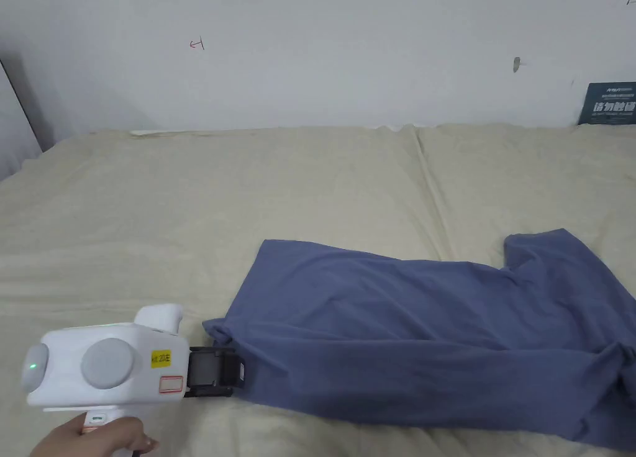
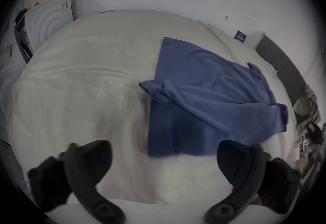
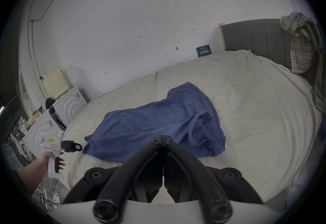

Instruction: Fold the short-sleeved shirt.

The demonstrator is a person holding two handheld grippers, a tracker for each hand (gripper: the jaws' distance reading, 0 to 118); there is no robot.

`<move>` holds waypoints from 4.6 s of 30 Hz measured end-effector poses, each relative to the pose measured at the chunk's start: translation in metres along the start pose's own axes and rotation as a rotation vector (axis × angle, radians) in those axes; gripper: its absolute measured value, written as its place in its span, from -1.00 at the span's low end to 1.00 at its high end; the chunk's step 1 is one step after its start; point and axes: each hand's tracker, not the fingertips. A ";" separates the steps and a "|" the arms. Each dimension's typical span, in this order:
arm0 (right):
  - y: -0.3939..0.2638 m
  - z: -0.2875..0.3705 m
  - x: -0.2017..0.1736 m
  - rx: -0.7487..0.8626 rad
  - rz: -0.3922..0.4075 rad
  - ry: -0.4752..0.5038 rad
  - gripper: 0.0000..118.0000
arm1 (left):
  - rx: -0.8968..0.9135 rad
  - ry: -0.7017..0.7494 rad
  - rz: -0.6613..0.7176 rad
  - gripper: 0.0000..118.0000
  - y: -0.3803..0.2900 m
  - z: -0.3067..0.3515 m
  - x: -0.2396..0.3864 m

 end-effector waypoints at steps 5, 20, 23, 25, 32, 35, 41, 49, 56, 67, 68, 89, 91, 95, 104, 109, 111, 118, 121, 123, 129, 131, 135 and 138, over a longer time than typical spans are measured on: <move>0.000 -0.004 -0.001 -0.033 0.010 0.008 -1.00 | -0.138 0.124 -0.024 0.95 0.007 -0.040 -0.012; 0.017 -0.013 0.008 0.014 0.036 -0.011 -1.00 | -0.051 0.063 -0.151 -0.82 -0.015 -0.008 0.045; 0.040 -0.016 0.022 0.008 0.066 -0.034 -1.00 | -0.017 0.061 -0.151 -0.82 -0.010 0.009 0.048; 0.054 -0.028 0.033 -0.059 0.102 -0.053 -0.91 | -0.009 0.061 -0.163 -0.82 -0.006 0.008 0.038; 0.054 -0.143 0.073 -0.620 0.100 -0.158 0.41 | 0.025 0.055 -0.185 -0.82 0.002 0.023 0.043; 0.047 -0.160 0.083 -0.656 0.165 -0.273 0.41 | 0.025 0.085 -0.187 -0.82 0.003 0.023 0.043; 0.042 -0.165 0.087 -0.641 0.062 -0.175 -0.75 | -0.004 0.094 -0.165 -0.82 0.004 0.009 0.037; 0.060 -0.127 0.072 -0.583 0.133 -0.153 -0.78 | 0.001 0.076 -0.126 -0.82 0.004 0.021 0.033; 0.086 -0.069 0.076 -0.575 0.065 -0.063 -0.78 | 0.061 0.009 -0.083 -0.82 -0.013 0.091 0.027; 0.027 -0.035 0.110 -0.758 0.049 -0.098 -0.78 | -0.139 -0.020 -0.057 -0.82 -0.120 0.099 0.010; 0.016 -0.040 0.113 -0.770 0.052 -0.121 -0.78 | -0.137 -0.015 -0.058 -0.82 -0.126 0.092 0.010; 0.006 0.035 0.021 -0.119 0.187 -0.063 -1.00 | 0.269 -0.009 -0.102 -1.00 -0.118 0.158 0.046; 0.003 0.030 0.018 -0.118 0.190 0.000 -1.00 | 0.275 0.014 -0.164 -1.00 -0.120 0.160 0.053; 0.011 0.029 0.000 -0.094 0.189 0.046 -1.00 | 0.286 -0.069 -0.115 -1.00 -0.097 0.155 0.048; 0.021 0.000 -0.013 -0.120 0.216 0.093 -1.00 | 0.113 -0.089 -0.147 -1.00 0.051 0.077 0.040; 0.015 -0.023 -0.014 -0.177 0.208 0.074 -1.00 | -0.012 -0.143 -0.058 1.00 0.097 -0.009 0.016; 0.017 -0.029 -0.012 -0.190 0.196 0.085 -1.00 | -0.010 -0.143 -0.018 0.96 0.108 -0.029 0.007; 0.015 -0.040 0.005 -0.222 0.203 0.061 -1.00 | -0.103 0.029 -0.081 0.97 0.122 -0.095 -0.002; 0.011 -0.041 0.008 -0.240 0.201 0.057 -1.00 | -0.118 0.019 -0.131 0.97 0.109 -0.092 0.017; 0.008 -0.041 0.008 -0.247 0.200 0.053 -1.00 | -0.113 0.064 -0.197 0.96 0.106 -0.094 0.025; 0.005 -0.054 -0.004 -0.273 0.187 0.062 -1.00 | -0.094 0.042 -0.356 0.09 0.095 -0.097 0.050; 0.004 -0.057 -0.007 -0.275 0.193 0.066 -1.00 | -0.084 0.036 -0.384 -0.73 0.088 -0.091 0.063; 0.009 -0.055 -0.011 -0.238 0.201 0.063 -1.00 | -0.089 0.067 -0.449 -0.96 0.084 -0.084 0.085; 0.034 -0.058 0.001 -0.171 0.146 0.066 -1.00 | -0.081 0.054 -0.406 -0.96 0.095 -0.084 0.067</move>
